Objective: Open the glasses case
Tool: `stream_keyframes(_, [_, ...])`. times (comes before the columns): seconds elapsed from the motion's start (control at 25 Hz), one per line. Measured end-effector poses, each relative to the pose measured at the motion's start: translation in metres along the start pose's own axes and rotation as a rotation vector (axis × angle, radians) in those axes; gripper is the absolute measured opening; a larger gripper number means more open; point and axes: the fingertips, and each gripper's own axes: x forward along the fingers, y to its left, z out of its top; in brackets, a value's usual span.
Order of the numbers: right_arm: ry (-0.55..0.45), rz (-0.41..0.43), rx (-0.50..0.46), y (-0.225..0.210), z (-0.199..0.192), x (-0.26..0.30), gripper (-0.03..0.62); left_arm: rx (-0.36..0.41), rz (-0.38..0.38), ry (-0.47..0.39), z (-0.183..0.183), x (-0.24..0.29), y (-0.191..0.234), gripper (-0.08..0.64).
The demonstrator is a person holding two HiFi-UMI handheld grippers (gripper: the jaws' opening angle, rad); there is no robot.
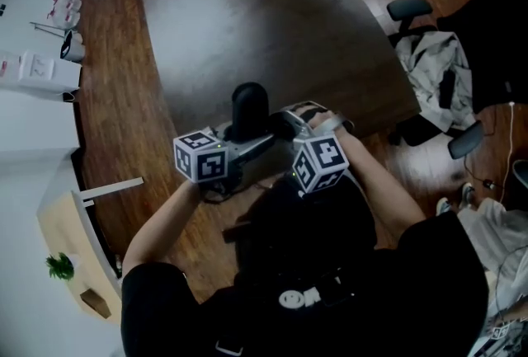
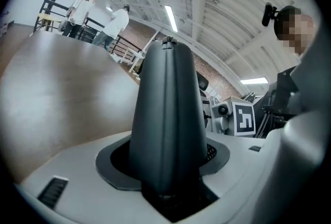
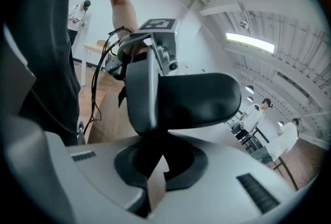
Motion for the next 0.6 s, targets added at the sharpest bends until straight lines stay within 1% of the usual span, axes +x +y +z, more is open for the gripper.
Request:
stream_keyframes(0.04, [0.004,-0.001,-0.027,-0.002,0.001,-0.002,0.023,0.011,-0.011,-0.003,-0.001,-0.002,-0.001,0.272])
stream_keyframes(0.2, [0.041,-0.033,-0.114,-0.022,-0.001,-0.015,0.023,0.057,-0.048,0.028,-0.008,-0.015,-0.002,0.314])
stream_keyframes(0.32, [0.068,-0.04,-0.225,-0.035,-0.002,-0.026,0.023,0.11,-0.093,0.019,-0.008,-0.019,-0.007,0.33])
stream_keyframes(0.4, [0.078,-0.047,-0.3,-0.042,-0.002,-0.034,0.023,0.161,-0.102,0.025,-0.008,-0.017,-0.006,0.33])
stream_keyframes(0.52, [0.091,-0.07,-0.403,-0.053,0.002,-0.044,0.023,0.233,-0.094,0.063,-0.009,-0.02,0.005,0.33])
stream_keyframes(0.6, [0.093,-0.079,-0.461,-0.058,0.006,-0.05,0.023,0.27,-0.107,0.105,-0.012,-0.025,0.013,0.33])
